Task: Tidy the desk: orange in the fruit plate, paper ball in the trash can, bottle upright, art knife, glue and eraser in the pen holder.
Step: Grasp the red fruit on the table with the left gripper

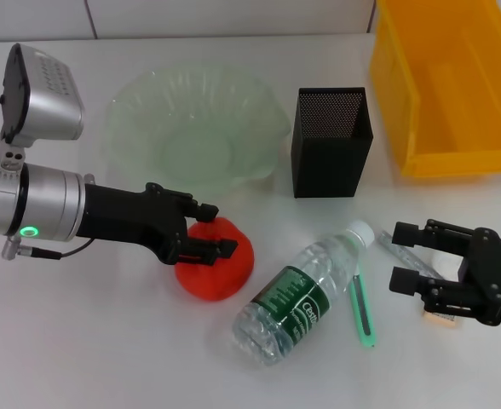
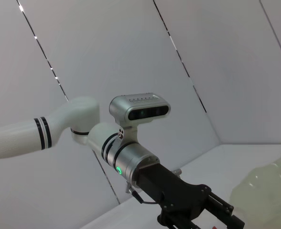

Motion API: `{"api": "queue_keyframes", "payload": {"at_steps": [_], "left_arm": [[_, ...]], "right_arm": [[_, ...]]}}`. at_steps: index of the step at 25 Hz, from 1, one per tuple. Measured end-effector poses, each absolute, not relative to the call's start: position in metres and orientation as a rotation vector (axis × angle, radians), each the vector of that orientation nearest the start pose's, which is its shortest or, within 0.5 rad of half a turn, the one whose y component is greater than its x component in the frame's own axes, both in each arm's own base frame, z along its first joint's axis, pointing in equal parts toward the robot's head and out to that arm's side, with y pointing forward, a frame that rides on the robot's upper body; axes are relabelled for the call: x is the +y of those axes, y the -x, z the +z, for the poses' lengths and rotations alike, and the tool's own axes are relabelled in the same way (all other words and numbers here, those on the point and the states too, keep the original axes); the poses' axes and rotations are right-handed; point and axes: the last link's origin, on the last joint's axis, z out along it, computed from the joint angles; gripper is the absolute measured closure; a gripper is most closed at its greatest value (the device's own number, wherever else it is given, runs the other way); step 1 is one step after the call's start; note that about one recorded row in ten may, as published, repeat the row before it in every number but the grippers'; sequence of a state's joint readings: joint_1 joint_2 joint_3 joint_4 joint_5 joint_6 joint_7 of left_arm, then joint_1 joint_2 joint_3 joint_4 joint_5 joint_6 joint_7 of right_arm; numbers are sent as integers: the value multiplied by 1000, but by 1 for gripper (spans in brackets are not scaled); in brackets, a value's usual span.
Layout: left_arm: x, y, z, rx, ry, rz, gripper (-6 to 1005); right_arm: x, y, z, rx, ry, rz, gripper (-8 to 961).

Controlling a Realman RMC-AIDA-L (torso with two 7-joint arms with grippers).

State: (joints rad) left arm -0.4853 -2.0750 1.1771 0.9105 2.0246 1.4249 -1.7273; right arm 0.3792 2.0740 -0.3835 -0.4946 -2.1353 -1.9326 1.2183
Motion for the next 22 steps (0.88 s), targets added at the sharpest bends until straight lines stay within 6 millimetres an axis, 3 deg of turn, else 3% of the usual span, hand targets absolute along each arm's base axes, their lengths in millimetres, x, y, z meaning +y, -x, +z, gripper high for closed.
{"api": "queue_keyframes", "payload": {"at_steps": [7, 12, 19, 22], "left_arm": [[328, 236, -32, -670, 2937, -257, 415], [328, 237, -32, -673, 2934, -255, 655], [328, 239, -31, -685, 2926, -258, 848], [327, 239, -31, -686, 2926, -257, 878]], "right_arm": [[237, -295, 6, 753, 2704, 1121, 203], [237, -295, 6, 756, 2701, 1125, 203], [235, -296, 6, 763, 2696, 1125, 203], [235, -296, 6, 764, 2696, 1125, 203]]}}
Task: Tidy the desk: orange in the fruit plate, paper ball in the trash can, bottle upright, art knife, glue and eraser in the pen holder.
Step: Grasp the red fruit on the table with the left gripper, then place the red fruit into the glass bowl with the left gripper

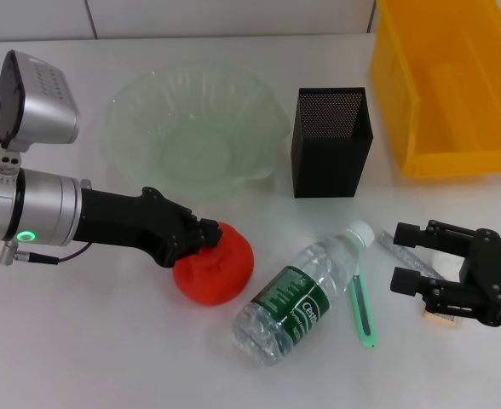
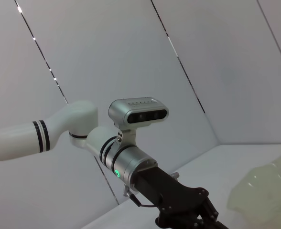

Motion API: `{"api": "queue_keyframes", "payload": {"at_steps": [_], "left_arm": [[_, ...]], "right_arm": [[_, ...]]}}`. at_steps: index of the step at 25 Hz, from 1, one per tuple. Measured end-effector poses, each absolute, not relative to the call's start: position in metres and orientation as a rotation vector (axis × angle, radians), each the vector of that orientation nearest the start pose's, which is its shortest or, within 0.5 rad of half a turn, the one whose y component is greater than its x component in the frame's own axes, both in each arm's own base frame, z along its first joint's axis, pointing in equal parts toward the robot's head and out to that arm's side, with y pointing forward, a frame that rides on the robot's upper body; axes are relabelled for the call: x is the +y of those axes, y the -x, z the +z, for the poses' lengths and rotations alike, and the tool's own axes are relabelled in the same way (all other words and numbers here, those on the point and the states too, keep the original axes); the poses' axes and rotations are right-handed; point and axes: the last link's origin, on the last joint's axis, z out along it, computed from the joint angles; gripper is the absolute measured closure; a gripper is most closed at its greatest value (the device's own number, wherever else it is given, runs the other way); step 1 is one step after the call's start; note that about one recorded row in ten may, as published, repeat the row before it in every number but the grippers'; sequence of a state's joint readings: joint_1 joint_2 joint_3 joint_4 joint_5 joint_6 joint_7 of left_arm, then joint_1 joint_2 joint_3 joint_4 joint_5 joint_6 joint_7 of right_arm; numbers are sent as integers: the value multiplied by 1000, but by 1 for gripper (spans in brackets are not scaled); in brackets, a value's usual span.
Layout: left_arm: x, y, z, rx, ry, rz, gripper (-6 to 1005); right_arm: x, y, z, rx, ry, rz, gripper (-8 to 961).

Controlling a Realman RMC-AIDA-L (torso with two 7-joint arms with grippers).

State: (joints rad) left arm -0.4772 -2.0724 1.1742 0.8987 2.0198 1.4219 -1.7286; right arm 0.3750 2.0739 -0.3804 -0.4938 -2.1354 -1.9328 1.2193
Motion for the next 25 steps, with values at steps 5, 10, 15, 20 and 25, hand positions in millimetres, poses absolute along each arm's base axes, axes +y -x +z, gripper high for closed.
{"api": "queue_keyframes", "payload": {"at_steps": [5, 10, 15, 20, 25], "left_arm": [[326, 240, -31, -686, 2932, -251, 927], [325, 241, -31, -687, 2936, -251, 960], [325, 242, -30, -697, 2927, -269, 964], [315, 241, -20, -674, 2927, -401, 964], [310, 242, 5, -643, 2880, -622, 963]], "right_arm": [[235, -296, 6, 764, 2695, 1125, 203], [235, -297, 5, 767, 2693, 1120, 203], [235, -297, 3, 771, 2695, 1118, 203], [234, -297, 4, 773, 2690, 1120, 204], [233, -298, 4, 778, 2685, 1120, 204]]}}
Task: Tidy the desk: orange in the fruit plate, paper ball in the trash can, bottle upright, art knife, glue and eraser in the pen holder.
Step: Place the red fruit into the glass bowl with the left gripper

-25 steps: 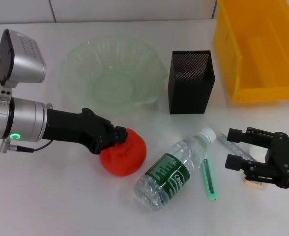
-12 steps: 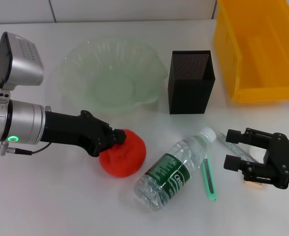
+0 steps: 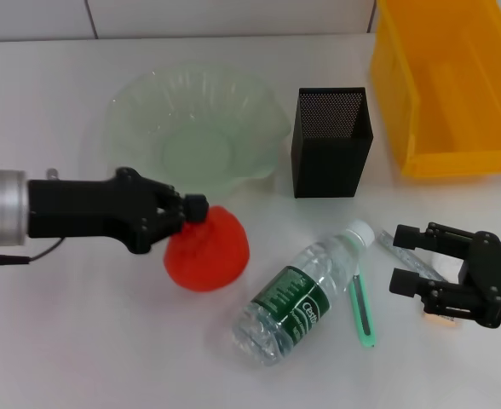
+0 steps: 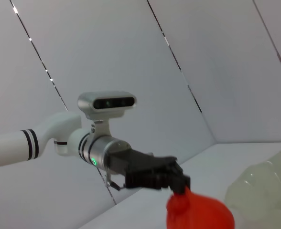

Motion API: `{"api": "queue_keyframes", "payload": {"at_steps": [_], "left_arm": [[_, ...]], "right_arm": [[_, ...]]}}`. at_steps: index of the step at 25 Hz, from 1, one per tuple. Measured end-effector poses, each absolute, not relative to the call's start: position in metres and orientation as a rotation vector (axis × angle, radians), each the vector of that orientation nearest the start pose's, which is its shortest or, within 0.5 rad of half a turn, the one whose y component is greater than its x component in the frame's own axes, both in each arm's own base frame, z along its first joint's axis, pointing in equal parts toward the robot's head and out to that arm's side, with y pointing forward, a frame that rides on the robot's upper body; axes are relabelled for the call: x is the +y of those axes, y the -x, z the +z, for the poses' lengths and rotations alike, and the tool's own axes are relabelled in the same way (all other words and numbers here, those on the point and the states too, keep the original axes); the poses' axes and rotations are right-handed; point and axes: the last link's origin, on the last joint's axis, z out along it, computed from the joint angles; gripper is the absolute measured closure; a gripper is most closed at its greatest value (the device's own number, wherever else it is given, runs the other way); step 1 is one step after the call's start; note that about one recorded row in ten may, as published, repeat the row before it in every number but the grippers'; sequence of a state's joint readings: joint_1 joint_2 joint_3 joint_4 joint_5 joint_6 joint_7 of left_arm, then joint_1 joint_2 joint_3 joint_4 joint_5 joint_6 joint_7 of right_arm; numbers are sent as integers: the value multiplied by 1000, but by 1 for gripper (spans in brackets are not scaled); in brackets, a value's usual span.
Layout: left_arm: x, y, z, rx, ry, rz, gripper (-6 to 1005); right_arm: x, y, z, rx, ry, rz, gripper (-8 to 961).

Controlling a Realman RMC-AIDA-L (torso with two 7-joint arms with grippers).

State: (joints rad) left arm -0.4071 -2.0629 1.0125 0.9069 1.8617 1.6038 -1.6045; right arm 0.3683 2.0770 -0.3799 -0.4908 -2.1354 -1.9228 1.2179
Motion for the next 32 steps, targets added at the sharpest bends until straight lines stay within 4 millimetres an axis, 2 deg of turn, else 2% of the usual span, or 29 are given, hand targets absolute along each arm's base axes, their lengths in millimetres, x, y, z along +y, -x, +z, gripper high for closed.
{"api": "queue_keyframes", "payload": {"at_steps": [2, 6, 7, 8, 11, 13, 14, 17, 20, 21, 26, 29, 30, 32], "left_arm": [[309, 242, 15, -636, 2853, -692, 963], [311, 241, 20, -626, 2834, -723, 963], [332, 232, 34, -593, 2686, -847, 963], [332, 232, 34, -593, 2686, -847, 963], [352, 226, 38, -602, 2575, -920, 963], [366, 226, 35, -636, 2510, -921, 964], [366, 226, 35, -636, 2510, -921, 964], [388, 226, 15, -728, 2474, -839, 965], [391, 227, 9, -751, 2477, -810, 967], [395, 230, 1, -778, 2470, -762, 968], [394, 233, 0, -781, 2458, -765, 839], [384, 241, 9, -823, 2425, -842, 739], [380, 243, 14, -822, 2428, -874, 706], [356, 245, 28, -764, 2561, -939, 649]], "right_arm": [[234, -298, 4, 777, 2689, 1118, 204], [234, -297, 3, 774, 2695, 1120, 204], [234, -296, 2, 778, 2695, 1128, 204], [234, -296, 2, 778, 2695, 1128, 204], [233, -296, 1, 786, 2695, 1133, 204], [231, -297, -1, 799, 2690, 1141, 204], [230, -297, -1, 809, 2684, 1148, 204], [224, -300, -4, 829, 2667, 1161, 204], [222, -300, -6, 833, 2663, 1173, 204], [221, -300, -7, 835, 2662, 1180, 204], [221, -298, -7, 837, 2654, 1201, 204], [225, -294, -2, 860, 2635, 1258, 204], [225, -292, 1, 868, 2632, 1279, 204], [228, -288, 12, 879, 2624, 1341, 205]]}}
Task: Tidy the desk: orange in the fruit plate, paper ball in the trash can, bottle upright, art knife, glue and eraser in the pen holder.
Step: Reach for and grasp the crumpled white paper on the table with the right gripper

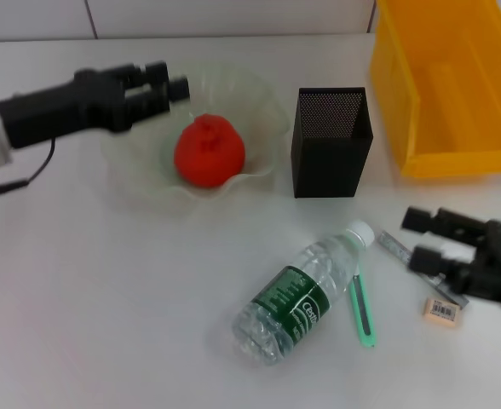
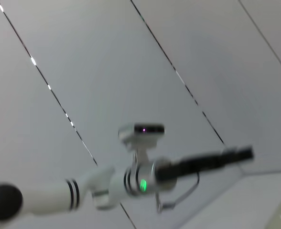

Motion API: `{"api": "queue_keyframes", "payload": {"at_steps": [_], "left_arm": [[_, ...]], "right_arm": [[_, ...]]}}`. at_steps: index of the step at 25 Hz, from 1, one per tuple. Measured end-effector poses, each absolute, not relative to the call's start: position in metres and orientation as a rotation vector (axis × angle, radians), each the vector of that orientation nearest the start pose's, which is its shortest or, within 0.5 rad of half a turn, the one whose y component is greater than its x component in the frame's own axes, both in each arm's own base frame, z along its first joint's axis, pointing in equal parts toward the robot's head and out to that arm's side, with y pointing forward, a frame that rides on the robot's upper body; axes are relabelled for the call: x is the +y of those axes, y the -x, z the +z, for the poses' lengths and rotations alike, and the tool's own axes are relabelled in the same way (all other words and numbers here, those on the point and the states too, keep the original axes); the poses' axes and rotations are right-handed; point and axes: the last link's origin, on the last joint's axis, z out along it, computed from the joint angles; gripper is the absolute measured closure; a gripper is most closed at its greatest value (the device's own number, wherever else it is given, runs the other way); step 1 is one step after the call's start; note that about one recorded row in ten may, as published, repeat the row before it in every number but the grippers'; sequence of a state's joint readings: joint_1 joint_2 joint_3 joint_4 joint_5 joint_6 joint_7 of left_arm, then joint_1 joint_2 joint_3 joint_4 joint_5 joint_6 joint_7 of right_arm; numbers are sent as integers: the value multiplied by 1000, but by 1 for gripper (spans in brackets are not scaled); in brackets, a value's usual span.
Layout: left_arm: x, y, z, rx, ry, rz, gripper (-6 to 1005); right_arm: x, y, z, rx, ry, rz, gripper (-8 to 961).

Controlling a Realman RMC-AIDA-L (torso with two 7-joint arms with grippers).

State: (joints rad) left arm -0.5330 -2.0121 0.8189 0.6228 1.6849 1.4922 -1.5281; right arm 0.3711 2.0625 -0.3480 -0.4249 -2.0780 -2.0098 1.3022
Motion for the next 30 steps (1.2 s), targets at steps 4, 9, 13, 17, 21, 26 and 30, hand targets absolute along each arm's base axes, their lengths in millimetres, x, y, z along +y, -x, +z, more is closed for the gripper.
{"api": "queue_keyframes", "payload": {"at_steps": [4, 9, 13, 17, 21, 26, 30], "left_arm": [[322, 249, 28, -713, 2826, -881, 535], [295, 259, 17, -755, 2963, -824, 331], [290, 261, 7, -767, 2974, -806, 178], [288, 259, -5, -768, 2981, -793, 153], [288, 256, -15, -785, 3015, -738, 153], [290, 258, -22, -808, 3011, -687, 153], [291, 261, -27, -848, 2992, -680, 153]], "right_arm": [[238, -285, 48, 915, 2610, 1409, 205], [266, -273, 95, 1062, 2701, 1222, 205], [289, -249, 128, 1152, 2778, 787, 205], [300, -217, 149, 1099, 2764, 323, 205], [302, -187, 151, 1020, 2661, -138, 205], [304, -180, 115, 991, 2606, -488, 206], [316, -196, 76, 991, 2592, -663, 206]]}}
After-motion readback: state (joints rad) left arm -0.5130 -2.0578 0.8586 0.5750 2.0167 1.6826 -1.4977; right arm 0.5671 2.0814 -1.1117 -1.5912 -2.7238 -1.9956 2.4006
